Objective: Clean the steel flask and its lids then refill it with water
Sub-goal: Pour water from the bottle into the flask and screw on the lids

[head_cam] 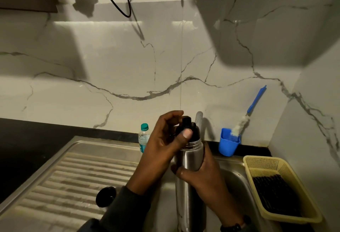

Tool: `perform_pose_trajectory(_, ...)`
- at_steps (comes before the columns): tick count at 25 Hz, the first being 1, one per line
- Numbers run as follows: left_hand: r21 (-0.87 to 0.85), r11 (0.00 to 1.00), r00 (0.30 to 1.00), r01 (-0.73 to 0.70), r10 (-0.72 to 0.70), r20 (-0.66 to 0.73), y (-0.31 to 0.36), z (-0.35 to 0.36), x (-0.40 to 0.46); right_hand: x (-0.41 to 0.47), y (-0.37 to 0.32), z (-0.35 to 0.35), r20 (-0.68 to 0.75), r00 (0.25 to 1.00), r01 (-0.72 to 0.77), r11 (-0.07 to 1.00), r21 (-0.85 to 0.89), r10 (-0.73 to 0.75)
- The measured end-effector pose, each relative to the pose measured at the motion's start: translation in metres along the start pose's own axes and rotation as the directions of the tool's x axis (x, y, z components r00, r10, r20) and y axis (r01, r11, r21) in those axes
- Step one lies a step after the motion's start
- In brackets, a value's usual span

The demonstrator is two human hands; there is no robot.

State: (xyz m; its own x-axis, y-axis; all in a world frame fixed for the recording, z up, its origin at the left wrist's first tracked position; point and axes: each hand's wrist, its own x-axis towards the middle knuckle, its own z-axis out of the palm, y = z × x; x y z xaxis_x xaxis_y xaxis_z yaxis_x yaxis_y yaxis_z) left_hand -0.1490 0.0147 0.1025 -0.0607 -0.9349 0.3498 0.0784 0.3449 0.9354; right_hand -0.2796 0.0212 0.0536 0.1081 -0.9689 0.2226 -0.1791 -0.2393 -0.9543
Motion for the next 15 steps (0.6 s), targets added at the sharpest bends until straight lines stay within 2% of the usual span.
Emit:
perform_pose_trajectory(5,0.011,1.0,1.0,-0.016,0.016,-0.023,0.016,-0.02,0.006,-0.005,-0.007,-0.007,0.064,0.998,0.004,1.0,-0.028,-0.002)
perform_pose_trajectory(8,0.076,0.997,0.999,-0.006,0.009,-0.035,0.023,-0.022,0.008,-0.006,-0.011,-0.007,0.086,0.996,0.029,0.998,-0.062,-0.023)
perform_pose_trajectory(12,0.225,0.965,0.985,-0.132,0.154,-0.081,0.023,-0.021,0.005,-0.009,-0.013,-0.004,0.079,0.995,0.063,0.993,-0.099,-0.055)
perform_pose_trajectory(15,0.217,0.965,0.983,-0.15,0.17,-0.075,0.022,-0.023,-0.001,-0.009,-0.011,-0.003,0.052,0.995,0.093,0.985,-0.144,-0.086)
